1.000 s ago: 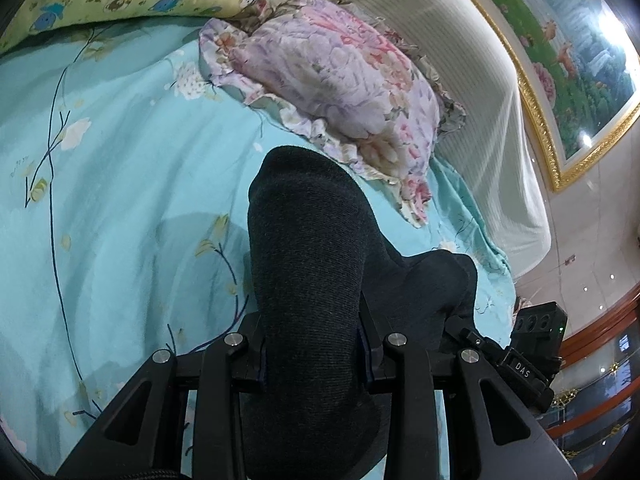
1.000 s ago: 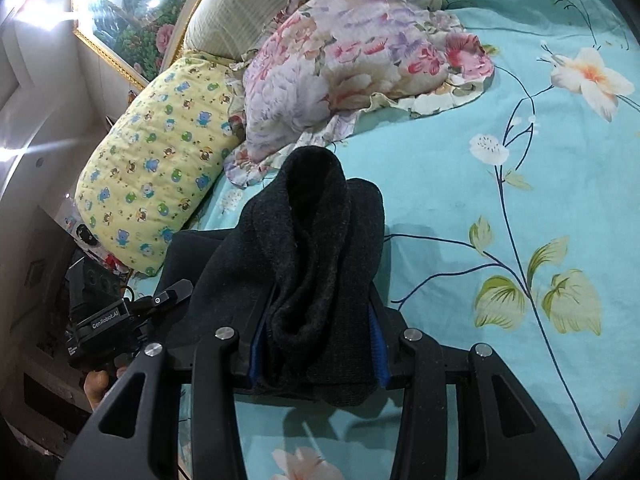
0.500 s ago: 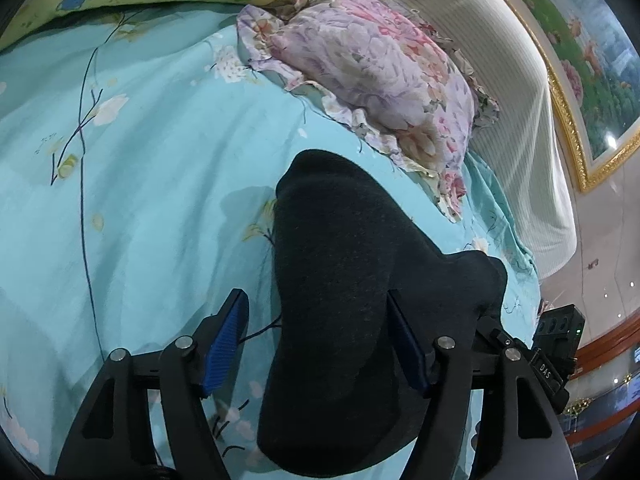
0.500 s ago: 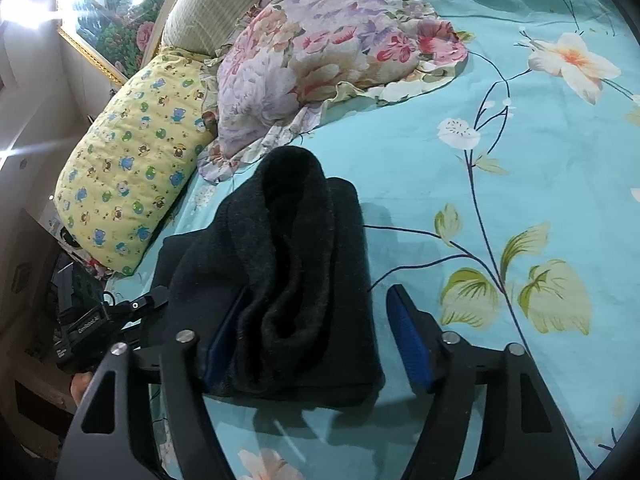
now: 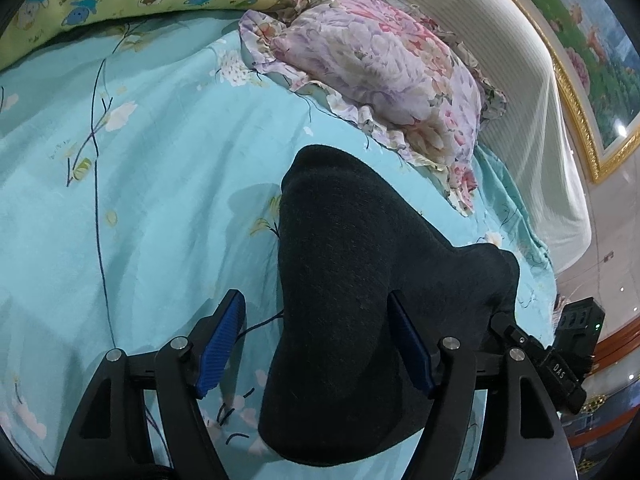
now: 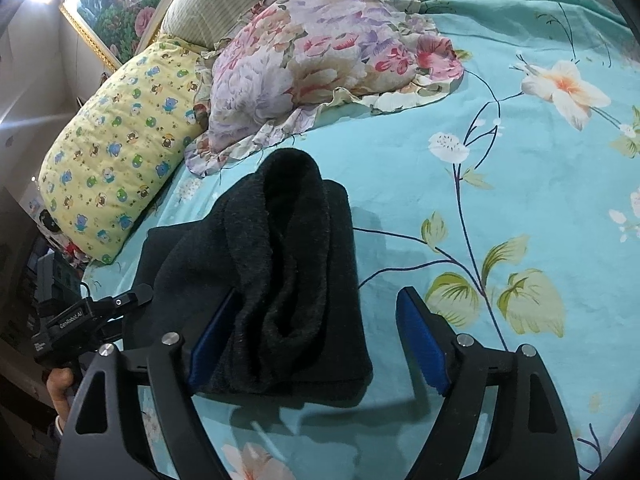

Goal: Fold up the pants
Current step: 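Open both grippers and pull them back from the folded pants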

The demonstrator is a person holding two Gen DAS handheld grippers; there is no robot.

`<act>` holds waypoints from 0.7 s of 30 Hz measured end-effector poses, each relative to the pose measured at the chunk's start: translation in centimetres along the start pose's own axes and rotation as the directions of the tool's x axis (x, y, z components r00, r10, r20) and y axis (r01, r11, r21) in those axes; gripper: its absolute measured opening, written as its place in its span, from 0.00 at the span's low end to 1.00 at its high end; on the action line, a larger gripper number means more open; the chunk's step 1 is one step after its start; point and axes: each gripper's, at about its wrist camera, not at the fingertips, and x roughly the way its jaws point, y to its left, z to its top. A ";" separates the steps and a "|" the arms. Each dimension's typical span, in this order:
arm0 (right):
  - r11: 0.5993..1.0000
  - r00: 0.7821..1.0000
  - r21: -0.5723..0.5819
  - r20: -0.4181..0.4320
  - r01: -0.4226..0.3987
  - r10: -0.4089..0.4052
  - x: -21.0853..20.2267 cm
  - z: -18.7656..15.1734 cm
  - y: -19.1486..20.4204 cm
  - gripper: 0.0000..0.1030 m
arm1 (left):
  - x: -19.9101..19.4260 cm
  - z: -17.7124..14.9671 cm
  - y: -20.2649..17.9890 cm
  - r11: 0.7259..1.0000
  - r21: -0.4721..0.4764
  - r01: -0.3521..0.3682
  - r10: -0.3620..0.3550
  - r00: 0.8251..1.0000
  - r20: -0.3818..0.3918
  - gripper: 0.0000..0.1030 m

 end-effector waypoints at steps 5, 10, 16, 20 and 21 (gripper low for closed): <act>1.000 1.000 -0.005 0.012 0.011 -0.011 -0.6 -0.1 0.6 0.79 | -0.9 -0.5 -0.9 0.997 0.058 -0.052 0.051 0.998 0.027 0.71; 0.999 0.999 -0.037 0.035 0.012 -0.010 -2.0 -0.7 1.8 0.83 | -1.9 -1.7 -1.9 0.990 0.114 -0.085 0.080 0.996 0.043 0.73; 0.990 0.995 -0.136 0.091 0.047 -0.035 -3.9 -2.2 3.8 0.86 | -3.2 -3.5 -2.7 0.984 0.135 -0.114 0.105 0.992 0.070 0.74; 0.980 0.994 -0.193 0.102 0.047 -0.027 -4.6 -3.3 4.9 0.88 | -4.6 -4.9 -3.5 0.974 0.160 -0.158 0.142 0.984 0.111 0.74; 0.978 0.994 -0.202 0.103 0.049 -0.028 -4.8 -3.5 5.1 0.89 | -5.0 -5.4 -3.7 0.971 0.169 -0.168 0.149 0.981 0.121 0.74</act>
